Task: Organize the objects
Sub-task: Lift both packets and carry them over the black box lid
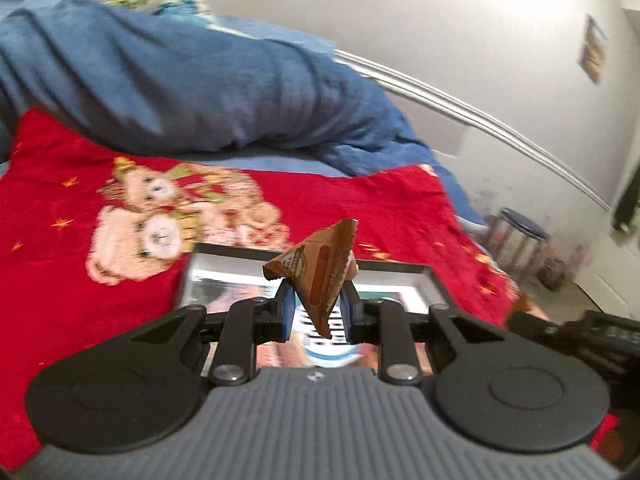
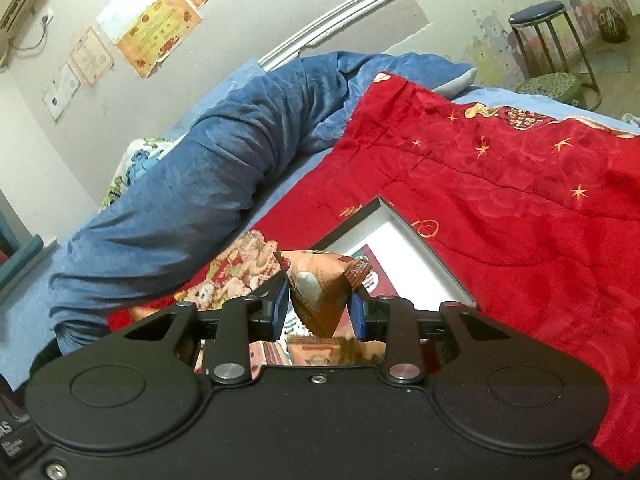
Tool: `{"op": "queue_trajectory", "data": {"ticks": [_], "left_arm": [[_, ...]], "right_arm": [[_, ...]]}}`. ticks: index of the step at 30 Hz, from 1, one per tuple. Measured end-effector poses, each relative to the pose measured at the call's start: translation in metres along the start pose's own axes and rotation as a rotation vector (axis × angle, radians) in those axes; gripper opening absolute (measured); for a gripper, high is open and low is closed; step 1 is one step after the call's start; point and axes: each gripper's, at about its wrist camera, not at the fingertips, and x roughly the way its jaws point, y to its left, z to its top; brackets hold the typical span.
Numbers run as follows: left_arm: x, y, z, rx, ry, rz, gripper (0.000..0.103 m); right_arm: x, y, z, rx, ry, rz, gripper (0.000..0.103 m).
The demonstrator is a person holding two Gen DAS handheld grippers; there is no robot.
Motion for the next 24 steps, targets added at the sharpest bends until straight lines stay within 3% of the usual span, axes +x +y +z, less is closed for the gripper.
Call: {"op": "queue_trajectory", "data": {"ticks": [8,18,24], "left_arm": [[0.011,0.022,0.003,-0.075,0.003,0.056,0.027],[0.013,0.014,-0.003,-0.016,-0.007,0.066,0.027],[0.008,-0.005,-0.008,0.095,-0.025,0.063,0.027]], "right_arm": [[0.014,-0.004,-0.003,0.015,0.018,0.003,0.031],[0.025,0.009,-0.014,-0.051,0.064,0.012,0.031],[0.021,0.017,-0.015,-0.096,0.061,0.018,0.031]]}}
